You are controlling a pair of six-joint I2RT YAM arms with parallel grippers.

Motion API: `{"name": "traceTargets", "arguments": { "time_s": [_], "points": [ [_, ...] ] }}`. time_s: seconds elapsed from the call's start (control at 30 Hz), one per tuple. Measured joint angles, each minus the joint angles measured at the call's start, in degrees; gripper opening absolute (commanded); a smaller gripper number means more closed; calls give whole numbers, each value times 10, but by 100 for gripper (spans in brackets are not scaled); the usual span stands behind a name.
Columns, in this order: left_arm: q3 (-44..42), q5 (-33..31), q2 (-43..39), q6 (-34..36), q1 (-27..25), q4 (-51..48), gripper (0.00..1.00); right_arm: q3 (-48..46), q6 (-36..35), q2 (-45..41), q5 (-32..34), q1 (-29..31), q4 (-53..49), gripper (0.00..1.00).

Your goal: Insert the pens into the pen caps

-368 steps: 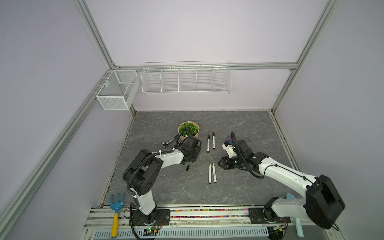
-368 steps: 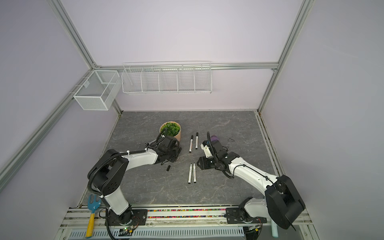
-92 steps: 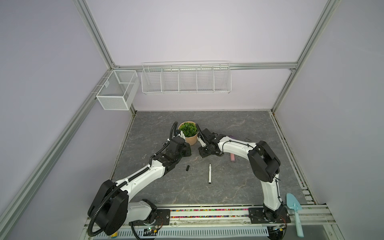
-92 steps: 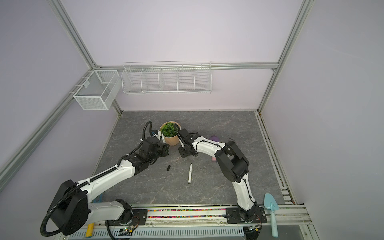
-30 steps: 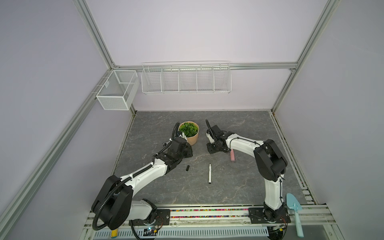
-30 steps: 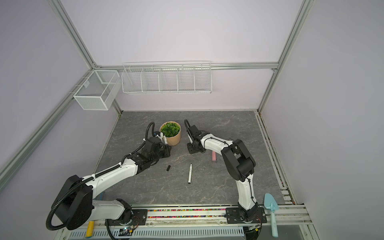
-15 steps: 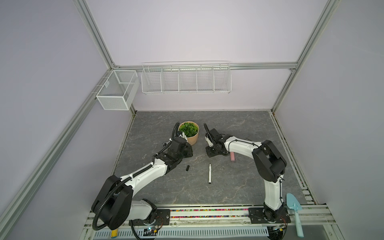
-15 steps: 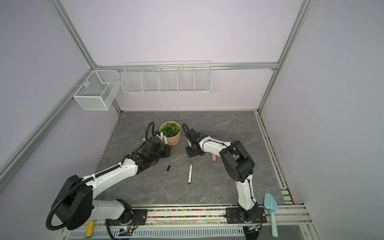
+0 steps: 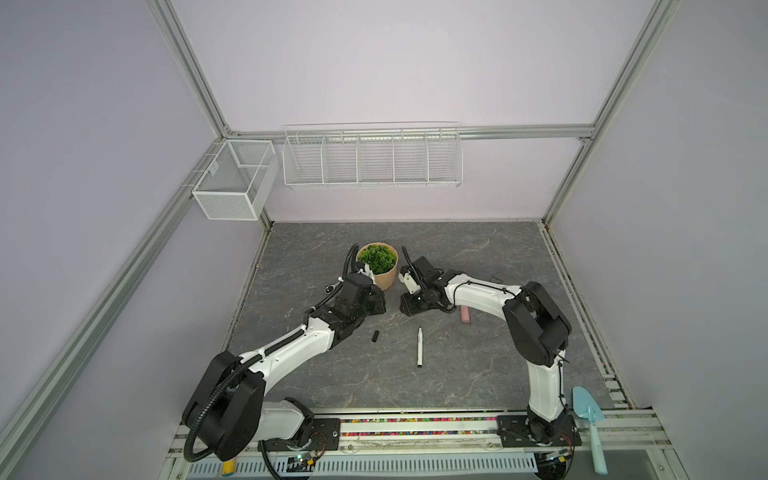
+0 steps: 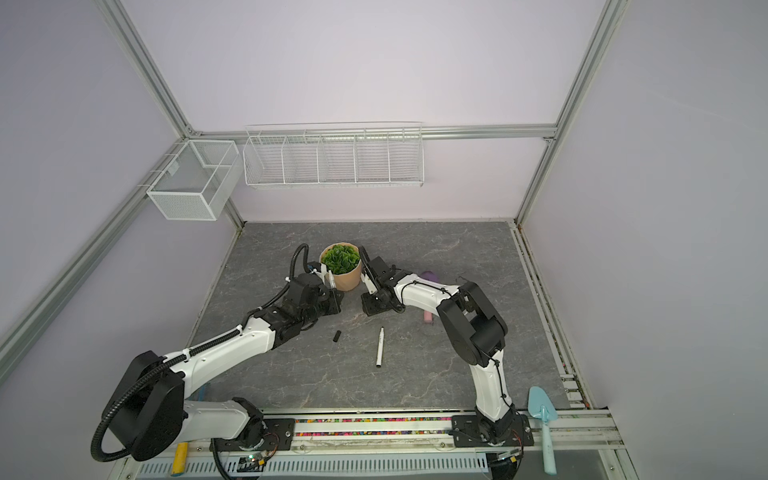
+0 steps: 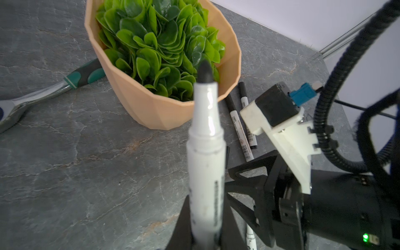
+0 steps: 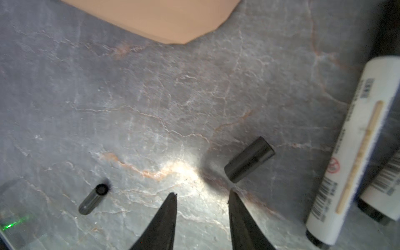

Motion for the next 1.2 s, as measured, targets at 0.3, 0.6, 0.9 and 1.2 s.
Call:
{"name": "traceTargets", "arguments": {
  "time_s": [0.3, 0.6, 0.9, 1.2],
  "points": [
    [-4, 0, 0, 0, 0, 0, 0, 106, -20, 23, 27, -24, -49, 40],
    [-8, -1, -1, -2, 0, 0, 0, 187, -24, 107, 17, -30, -60, 35],
    [-23, -30, -12, -26, 2, 4, 0, 183, 7, 114, -24, -24, -31, 36],
    [-64, -99, -94, -34, 9, -1, 0, 53, 17, 47, -26, -9, 32, 39]
  ]
}}
